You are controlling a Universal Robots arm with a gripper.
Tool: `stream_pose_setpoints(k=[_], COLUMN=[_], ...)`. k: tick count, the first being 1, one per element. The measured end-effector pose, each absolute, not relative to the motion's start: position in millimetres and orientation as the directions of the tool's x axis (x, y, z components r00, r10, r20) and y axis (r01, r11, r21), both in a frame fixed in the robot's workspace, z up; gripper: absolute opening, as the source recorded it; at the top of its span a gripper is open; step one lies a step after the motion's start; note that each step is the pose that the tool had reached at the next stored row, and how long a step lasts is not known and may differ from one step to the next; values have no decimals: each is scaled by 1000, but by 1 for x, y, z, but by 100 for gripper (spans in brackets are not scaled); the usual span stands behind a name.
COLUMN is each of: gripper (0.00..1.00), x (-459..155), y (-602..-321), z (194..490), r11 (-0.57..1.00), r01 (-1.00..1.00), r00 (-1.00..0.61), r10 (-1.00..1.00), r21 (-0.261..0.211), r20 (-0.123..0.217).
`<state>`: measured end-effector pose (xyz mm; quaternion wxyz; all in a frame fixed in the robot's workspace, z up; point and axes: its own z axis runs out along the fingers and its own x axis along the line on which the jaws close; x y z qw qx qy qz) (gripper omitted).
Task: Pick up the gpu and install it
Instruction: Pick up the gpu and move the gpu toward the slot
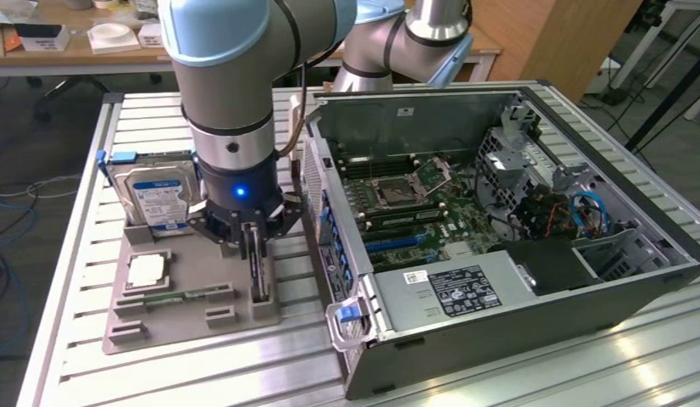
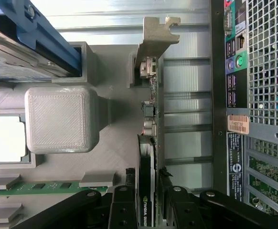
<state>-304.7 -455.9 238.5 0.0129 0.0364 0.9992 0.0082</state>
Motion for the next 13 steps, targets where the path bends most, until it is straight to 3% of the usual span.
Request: stream_pose_setpoints(k=[13], gripper=[32], x=[-301], y=[-456], z=[239], r11=[997], r01=[73], r00=[-997], r10=[73], r21=[17], r20=[-24])
